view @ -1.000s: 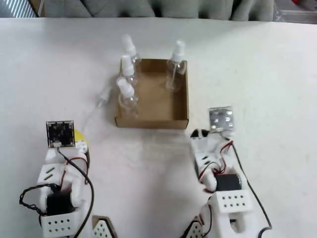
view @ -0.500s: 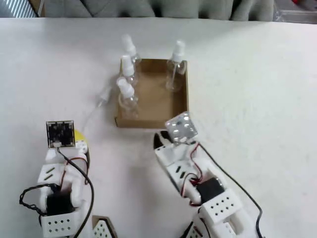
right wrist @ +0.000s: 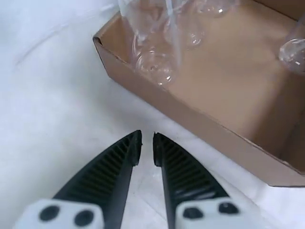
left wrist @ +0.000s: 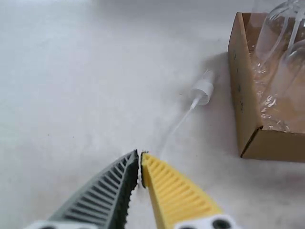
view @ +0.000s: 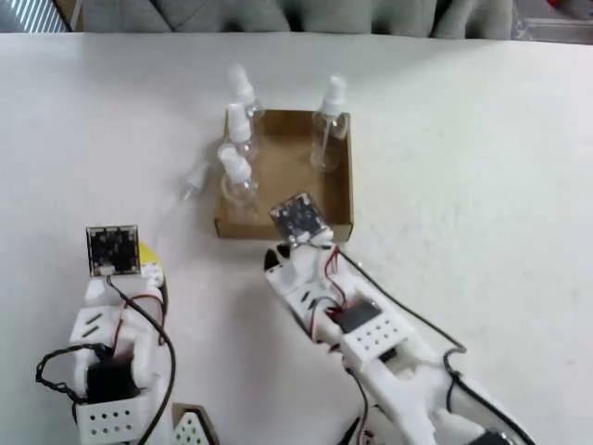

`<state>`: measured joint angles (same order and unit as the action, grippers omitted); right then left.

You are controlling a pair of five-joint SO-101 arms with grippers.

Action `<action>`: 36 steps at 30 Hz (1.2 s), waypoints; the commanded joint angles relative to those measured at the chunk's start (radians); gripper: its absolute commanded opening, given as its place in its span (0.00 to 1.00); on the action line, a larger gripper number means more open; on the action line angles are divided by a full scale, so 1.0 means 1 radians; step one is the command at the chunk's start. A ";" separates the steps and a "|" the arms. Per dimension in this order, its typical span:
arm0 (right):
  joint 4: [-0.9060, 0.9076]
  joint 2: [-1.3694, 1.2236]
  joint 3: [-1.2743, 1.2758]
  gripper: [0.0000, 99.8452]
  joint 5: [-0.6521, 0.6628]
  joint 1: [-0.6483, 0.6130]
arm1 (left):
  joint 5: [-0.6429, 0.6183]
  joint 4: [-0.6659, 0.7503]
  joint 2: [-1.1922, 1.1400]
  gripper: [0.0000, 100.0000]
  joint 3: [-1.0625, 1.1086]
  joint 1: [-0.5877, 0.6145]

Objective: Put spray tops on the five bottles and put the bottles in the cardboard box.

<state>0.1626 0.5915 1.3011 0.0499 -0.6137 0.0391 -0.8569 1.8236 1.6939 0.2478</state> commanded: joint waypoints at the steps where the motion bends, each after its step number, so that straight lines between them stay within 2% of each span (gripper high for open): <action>1: -0.030 -0.081 -0.068 0.02 -0.002 -0.008 | 0.008 0.000 0.005 0.02 0.000 0.007; 10: 0.053 -0.130 -0.044 0.02 0.092 0.016 | 0.008 0.000 0.005 0.02 0.000 0.005; 17: 0.166 -0.128 -0.044 0.02 0.101 0.136 | 0.008 0.000 0.005 0.02 0.000 0.004; 19: 0.206 -0.122 -0.044 0.02 0.152 0.165 | 0.008 0.000 0.005 0.02 0.000 0.004; 22: 0.308 -0.059 -0.044 0.02 0.221 0.211 | 0.008 0.000 0.005 0.02 0.000 0.004; 36: 0.766 0.450 -0.051 0.02 0.213 0.446 | 0.008 0.000 0.005 0.02 0.000 0.004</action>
<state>0.8531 0.9429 1.2674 0.2631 -0.2117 0.0391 -0.8569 1.8236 1.6939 0.2478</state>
